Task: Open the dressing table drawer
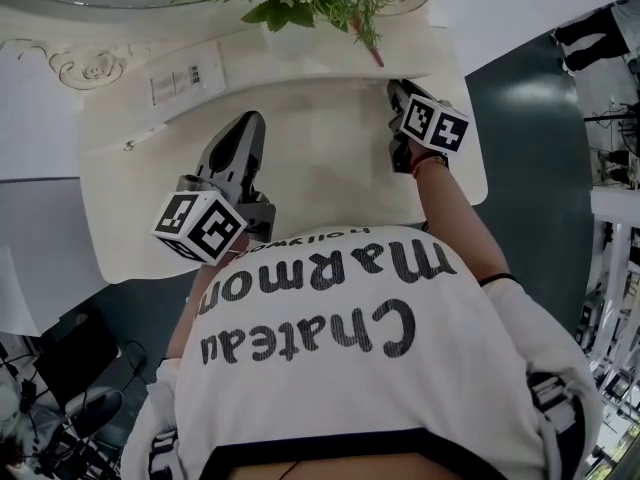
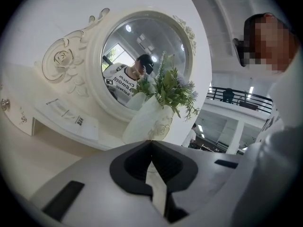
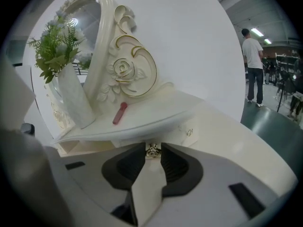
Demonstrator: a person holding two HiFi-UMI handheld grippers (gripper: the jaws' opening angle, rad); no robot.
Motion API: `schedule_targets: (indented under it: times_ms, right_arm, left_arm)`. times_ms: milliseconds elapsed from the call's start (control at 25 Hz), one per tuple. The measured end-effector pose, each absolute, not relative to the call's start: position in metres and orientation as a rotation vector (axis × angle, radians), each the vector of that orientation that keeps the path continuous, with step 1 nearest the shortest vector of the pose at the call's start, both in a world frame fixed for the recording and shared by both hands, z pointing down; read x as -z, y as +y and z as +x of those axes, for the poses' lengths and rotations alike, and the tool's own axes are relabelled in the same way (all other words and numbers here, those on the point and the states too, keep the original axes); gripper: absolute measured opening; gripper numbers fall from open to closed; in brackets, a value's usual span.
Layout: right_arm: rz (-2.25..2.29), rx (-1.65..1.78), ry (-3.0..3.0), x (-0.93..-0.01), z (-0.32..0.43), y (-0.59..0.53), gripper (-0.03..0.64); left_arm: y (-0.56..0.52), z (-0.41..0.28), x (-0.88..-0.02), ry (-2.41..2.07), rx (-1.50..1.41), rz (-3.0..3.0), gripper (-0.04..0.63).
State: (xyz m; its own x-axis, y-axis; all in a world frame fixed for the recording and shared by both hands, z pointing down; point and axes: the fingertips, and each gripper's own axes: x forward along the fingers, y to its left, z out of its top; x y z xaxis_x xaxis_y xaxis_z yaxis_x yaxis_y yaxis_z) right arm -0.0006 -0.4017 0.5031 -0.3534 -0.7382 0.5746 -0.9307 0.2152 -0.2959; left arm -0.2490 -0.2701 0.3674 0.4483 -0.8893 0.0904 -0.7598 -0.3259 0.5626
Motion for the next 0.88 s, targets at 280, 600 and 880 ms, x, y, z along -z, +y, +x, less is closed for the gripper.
schedule_targets:
  times_ms: [280,600,880]
  right_arm:
    - [1.552,-0.894,-2.213,-0.506,0.000,-0.400,0.109]
    - [1.509,-0.872,-2.258,-0.508,-0.001,-0.399,0.107]
    - [1.480,-0.779,-2.223,-0.509,-0.001,-0.398,0.106]
  left_arm:
    - [-0.266,-0.244,-0.369,-1.347,0.327,2.159,0.022]
    - [-0.256,-0.234,-0.370,-1.332,0.329,2.166,0.022]
    - [-0.256,-0.229,-0.361,-1.354,0.338,2.191,0.021]
